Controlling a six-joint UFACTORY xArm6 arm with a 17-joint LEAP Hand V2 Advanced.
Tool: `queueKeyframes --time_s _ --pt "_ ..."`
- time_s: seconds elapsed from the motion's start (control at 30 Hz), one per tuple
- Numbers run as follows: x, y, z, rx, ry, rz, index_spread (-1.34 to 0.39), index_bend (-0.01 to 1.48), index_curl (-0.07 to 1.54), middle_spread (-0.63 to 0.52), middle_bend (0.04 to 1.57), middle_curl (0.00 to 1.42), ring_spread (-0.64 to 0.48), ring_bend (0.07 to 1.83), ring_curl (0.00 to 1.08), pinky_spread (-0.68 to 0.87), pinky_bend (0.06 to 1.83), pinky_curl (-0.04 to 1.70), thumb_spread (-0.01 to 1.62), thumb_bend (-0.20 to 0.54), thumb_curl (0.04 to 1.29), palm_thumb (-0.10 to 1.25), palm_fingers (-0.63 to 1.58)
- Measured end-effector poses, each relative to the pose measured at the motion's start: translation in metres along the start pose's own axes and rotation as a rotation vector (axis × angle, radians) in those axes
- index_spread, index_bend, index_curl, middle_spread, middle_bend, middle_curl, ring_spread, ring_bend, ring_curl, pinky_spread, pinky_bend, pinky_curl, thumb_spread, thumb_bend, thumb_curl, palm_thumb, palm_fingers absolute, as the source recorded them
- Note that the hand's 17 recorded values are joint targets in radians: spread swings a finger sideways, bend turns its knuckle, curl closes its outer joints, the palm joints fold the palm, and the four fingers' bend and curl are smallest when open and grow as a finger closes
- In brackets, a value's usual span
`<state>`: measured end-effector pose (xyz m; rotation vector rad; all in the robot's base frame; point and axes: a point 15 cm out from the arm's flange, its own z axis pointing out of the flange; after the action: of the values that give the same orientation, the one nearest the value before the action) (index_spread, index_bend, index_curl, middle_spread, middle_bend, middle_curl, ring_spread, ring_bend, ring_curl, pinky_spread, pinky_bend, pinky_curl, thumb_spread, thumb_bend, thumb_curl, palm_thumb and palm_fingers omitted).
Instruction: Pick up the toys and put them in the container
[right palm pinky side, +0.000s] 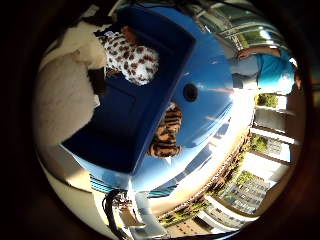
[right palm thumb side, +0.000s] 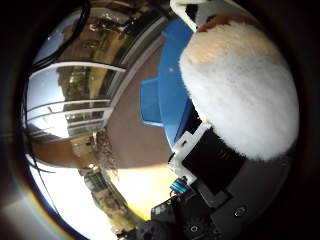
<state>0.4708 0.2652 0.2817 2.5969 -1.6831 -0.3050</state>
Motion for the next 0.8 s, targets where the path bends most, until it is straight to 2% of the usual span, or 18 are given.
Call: queueKeyframes --time_s 0.1,0.17,0.33,0.63,0.8 --pt "0.003 0.011 0.005 -0.052 0.003 -0.004 -0.84 0.22 1.08 -0.08 0.65 0.71 0.19 1.06 0.56 0.33 1.29 0.61 1.12 -0.036 0.64 0.75 -0.10" --pt "0.007 0.013 0.003 -0.053 0.003 -0.013 -0.77 0.17 1.00 -0.04 0.50 0.62 0.23 0.91 0.48 0.37 1.21 0.55 1.12 -0.032 0.62 0.74 -0.15" --pt "0.012 0.025 -0.010 -0.064 0.000 -0.050 -0.60 0.11 0.79 0.01 0.33 0.50 0.27 0.71 0.37 0.42 1.04 0.45 1.11 -0.028 0.59 0.74 -0.11" --pt "0.044 0.072 -0.083 -0.010 -0.009 -0.066 -0.47 0.12 0.54 0.08 0.20 0.41 0.29 0.58 0.31 0.46 0.92 0.37 1.09 -0.027 0.55 0.75 -0.04" --pt "0.091 0.104 -0.113 -0.003 0.023 -0.048 -0.43 0.15 0.45 0.07 0.19 0.39 0.29 0.53 0.30 0.47 0.87 0.33 1.09 -0.029 0.53 0.74 0.01"
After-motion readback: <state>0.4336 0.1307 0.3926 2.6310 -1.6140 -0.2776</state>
